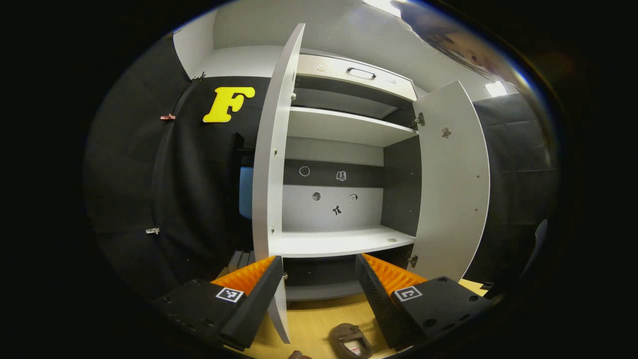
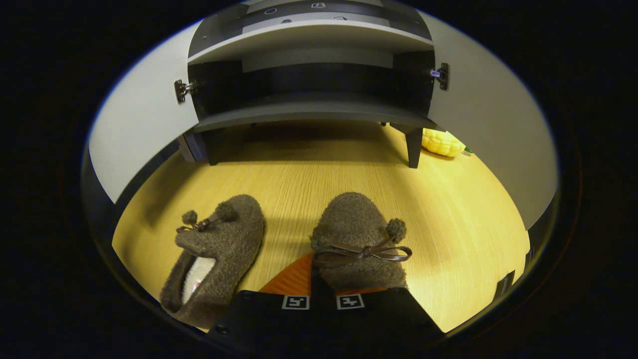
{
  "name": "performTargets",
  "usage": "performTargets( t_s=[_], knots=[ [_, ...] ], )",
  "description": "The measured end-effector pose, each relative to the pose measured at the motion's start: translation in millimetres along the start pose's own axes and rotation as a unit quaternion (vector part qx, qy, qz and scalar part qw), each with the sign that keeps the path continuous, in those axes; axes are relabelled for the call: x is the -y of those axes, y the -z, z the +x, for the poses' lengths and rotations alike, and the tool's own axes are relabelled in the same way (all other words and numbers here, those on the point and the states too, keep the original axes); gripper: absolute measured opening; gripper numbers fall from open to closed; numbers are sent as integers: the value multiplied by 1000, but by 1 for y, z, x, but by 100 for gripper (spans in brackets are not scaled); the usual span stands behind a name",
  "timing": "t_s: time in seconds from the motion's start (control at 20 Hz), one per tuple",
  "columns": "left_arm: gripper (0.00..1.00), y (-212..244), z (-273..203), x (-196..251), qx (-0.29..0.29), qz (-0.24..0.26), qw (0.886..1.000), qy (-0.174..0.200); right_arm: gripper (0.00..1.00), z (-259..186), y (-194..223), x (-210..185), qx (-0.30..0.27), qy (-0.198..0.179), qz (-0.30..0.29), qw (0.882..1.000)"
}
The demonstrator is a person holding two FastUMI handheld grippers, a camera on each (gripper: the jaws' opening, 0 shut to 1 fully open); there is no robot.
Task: Grab one shoe with the right hand and put it into the shoe cabinet, grab the other shoe with the left hand and put it into the shoe cabinet; then close the right door with the right hand and the left door with the left hand.
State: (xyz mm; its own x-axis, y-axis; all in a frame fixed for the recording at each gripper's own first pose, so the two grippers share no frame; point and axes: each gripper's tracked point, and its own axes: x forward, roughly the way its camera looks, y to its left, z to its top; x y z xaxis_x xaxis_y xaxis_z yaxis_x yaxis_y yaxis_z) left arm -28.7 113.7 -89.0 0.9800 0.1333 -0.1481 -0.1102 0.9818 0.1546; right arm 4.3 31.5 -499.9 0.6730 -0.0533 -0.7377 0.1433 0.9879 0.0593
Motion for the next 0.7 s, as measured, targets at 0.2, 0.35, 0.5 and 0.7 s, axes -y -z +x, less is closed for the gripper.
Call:
performTargets(
  t_s=[0.2, 0.35, 0.5, 0.7],
  knots=[
    [94, -2, -6, 8, 0, -12, 1000, 14, 5, -43, -60, 10, 48, 7, -10, 999],
    [94, -2, -9, 16, -3, -22, 999, 29, 5, -79, -120, 19, 91, 20, -37, 995],
    [94, 0, -14, 24, -9, -32, 998, 47, 5, -115, -192, 19, 139, 20, -46, 989],
    [94, 4, -24, 35, -16, -45, 996, 75, 5, -144, -283, 15, 194, 22, -66, 978]
  ],
)
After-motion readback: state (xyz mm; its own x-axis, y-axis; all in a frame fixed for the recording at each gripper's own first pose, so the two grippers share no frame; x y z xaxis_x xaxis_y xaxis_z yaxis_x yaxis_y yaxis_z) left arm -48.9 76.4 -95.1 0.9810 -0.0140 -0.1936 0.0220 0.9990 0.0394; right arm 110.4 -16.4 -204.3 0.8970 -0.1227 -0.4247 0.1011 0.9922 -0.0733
